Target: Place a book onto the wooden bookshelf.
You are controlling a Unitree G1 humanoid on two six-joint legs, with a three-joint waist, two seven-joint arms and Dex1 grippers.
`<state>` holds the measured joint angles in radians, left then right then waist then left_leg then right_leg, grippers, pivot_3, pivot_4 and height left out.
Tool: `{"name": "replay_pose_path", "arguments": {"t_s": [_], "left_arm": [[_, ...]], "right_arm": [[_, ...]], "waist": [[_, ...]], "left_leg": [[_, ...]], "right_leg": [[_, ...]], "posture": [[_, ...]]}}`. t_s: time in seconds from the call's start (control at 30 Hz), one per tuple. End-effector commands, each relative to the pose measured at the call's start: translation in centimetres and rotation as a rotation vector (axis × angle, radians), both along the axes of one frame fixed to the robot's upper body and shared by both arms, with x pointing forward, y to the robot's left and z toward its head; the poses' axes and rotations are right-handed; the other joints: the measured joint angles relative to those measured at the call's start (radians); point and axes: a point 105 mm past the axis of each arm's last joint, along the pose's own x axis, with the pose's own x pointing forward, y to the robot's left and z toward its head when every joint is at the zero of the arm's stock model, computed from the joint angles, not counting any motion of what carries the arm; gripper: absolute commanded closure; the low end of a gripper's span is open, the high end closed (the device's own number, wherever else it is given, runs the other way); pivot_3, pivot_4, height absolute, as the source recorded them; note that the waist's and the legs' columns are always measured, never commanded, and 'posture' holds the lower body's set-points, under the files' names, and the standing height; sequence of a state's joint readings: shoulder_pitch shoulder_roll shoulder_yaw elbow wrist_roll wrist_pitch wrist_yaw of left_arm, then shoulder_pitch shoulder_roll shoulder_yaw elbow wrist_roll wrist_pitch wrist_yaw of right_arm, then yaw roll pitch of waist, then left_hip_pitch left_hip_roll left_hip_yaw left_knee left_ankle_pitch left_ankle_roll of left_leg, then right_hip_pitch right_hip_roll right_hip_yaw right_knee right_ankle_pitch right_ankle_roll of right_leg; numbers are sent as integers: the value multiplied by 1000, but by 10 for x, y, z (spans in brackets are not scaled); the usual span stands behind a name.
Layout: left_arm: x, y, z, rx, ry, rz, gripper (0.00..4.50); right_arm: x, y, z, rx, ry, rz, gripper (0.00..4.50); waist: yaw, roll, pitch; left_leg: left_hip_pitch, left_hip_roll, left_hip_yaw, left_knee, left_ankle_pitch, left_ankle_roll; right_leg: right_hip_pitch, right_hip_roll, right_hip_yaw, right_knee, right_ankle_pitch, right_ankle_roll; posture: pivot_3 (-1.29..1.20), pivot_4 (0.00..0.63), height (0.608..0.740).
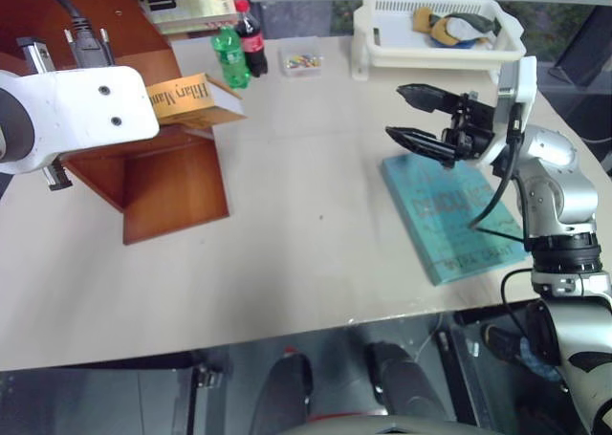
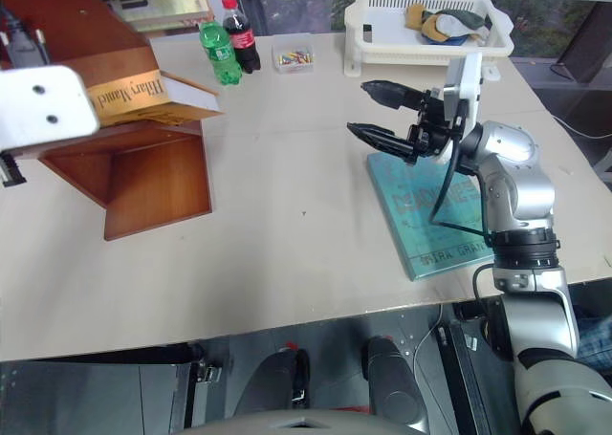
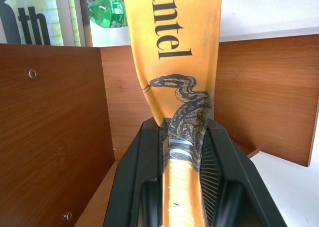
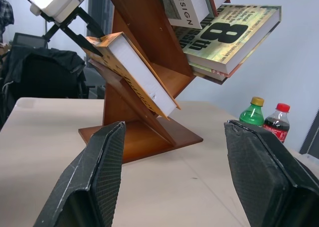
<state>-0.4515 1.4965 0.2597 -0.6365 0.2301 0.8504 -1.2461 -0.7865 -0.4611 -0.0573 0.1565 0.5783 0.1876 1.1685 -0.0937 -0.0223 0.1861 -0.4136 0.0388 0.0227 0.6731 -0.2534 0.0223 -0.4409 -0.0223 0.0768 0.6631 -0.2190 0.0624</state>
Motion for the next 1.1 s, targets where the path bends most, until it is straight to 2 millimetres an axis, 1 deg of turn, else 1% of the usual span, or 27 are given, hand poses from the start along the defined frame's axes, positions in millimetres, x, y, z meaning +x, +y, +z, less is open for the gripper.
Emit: {"name": "replay_pose_path", "arguments": {"t_s": [0.03,0.07,0.1,0.13,0.2,0.23,0.3,0.4,0.57,0.63,0.7,0.73,0.77,0.83,0.87,0.93,0.97,1.0,1.03,1.07,1.1], "left_arm": [[0,8,7,16,-36,-2,2624],[0,8,8,18,-45,-5,2278],[0,8,10,25,-56,-12,1634],[0,8,12,25,-66,-20,1227],[-1,5,18,31,-94,-39,274],[-2,4,22,35,-113,-47,132],[-7,-1,29,32,-145,-79,132],[-16,-9,36,-30,-177,-128,132],[-35,-13,44,-106,-243,-168,132],[-42,-19,46,-177,-262,-203,132],[-47,-27,44,-231,-257,-242,132],[-49,-33,42,-293,-254,-279,132],[-51,-41,39,-415,-251,-334,132],[-52,-58,29,-649,-222,-453,132],[-50,-64,23,-771,-199,-475,132],[-38,-74,-11,-967,-135,-467,132],[-31,-78,-23,-1044,-138,-450,132],[-24,-81,-33,-1117,-159,-429,132],[-18,-84,-44,-1172,-161,-403,132],[-14,-89,-57,-1230,-141,-381,372],[-11,-94,-65,-1263,-127,-367,671]], "right_arm": [[-9,-2,15,33,-64,15,1260],[-10,-2,15,32,-66,15,1260],[-10,-2,15,31,-68,14,1260],[-10,-2,16,31,-69,14,1260],[-10,-2,16,29,-70,14,1260],[-10,-2,17,27,-70,14,1260],[-10,-3,17,22,-69,14,1260],[-10,-3,16,12,-62,15,1260],[-8,-3,16,-5,-52,19,1260],[-7,-4,16,-11,-48,20,1260],[-7,-5,15,-16,-44,21,1260],[-6,-6,15,-20,-43,20,1260],[-6,-6,14,-25,-41,17,1260],[-5,-8,13,-33,-38,4,1260],[-5,-10,12,-45,-37,-7,1260],[-3,-15,-1,-121,-18,-64,1260],[-1,-18,-8,-154,-5,-93,1260],[-2,-20,-14,-180,1,-110,1260],[-3,-22,-17,-191,11,-120,1260],[-4,-25,-18,-194,17,-137,1260],[-4,-27,-19,-193,21,-148,1260]], "waist": [[1,0,0],[1,0,0],[2,0,0],[4,0,0],[9,0,0],[10,0,0],[16,0,0],[25,0,0],[30,0,0],[30,0,0],[30,0,0],[30,0,0],[32,0,0],[36,0,0],[40,0,-1],[43,1,-2],[49,4,-4],[52,2,-4],[53,-3,-5],[52,-5,-5],[52,-5,-5]], "left_leg": [[0,0,0,0,0,0],[0,0,0,0,0,0],[0,0,0,0,0,0],[0,0,0,0,0,0],[-1,0,0,1,0,0],[-1,0,0,1,0,0],[-2,0,0,1,0,0],[-2,0,0,1,0,0],[-2,0,0,1,0,0],[-1,0,0,1,0,0],[-1,0,-1,1,0,0],[-2,0,-1,1,0,0],[-1,0,-1,1,0,0],[-1,0,-1,2,0,0],[-1,0,-3,3,0,0],[-2,0,-6,8,0,0],[0,-1,-6,9,0,0],[0,-1,-6,10,0,0],[-1,-1,-7,11,0,0],[-1,-1,-7,13,0,0],[0,-1,-7,12,0,0]], "right_leg": [[0,0,0,0,0,0],[0,0,0,0,0,0],[0,0,0,0,0,0],[0,0,-1,0,0,0],[0,0,-1,0,0,0],[0,-1,-1,-1,0,0],[0,-1,-1,-1,0,0],[0,-1,-1,-1,0,0],[0,-1,-2,-1,0,0],[0,-1,-2,-1,0,0],[0,-1,-2,-1,0,0],[0,-1,-2,-1,0,0],[1,-1,-2,-1,0,0],[1,-1,-3,0,0,0],[2,-1,-4,0,0,0],[4,-1,-6,1,0,0],[7,-1,-6,1,1,0],[9,-2,-6,0,1,0],[9,-3,-7,0,1,0],[9,-3,-7,0,1,0],[9,-3,-7,0,2,1]], "posture": [[0,150,740],[0,150,740],[0,150,740],[0,150,740],[0,150,740],[0,150,740],[0,150,740],[0,150,740],[0,150,740],[0,150,740],[0,150,740],[0,150,740],[0,150,740],[0,150,740],[0,150,740],[0,150,740],[0,150,740],[0,150,740],[0,150,740],[0,150,740],[0,150,740]]}}
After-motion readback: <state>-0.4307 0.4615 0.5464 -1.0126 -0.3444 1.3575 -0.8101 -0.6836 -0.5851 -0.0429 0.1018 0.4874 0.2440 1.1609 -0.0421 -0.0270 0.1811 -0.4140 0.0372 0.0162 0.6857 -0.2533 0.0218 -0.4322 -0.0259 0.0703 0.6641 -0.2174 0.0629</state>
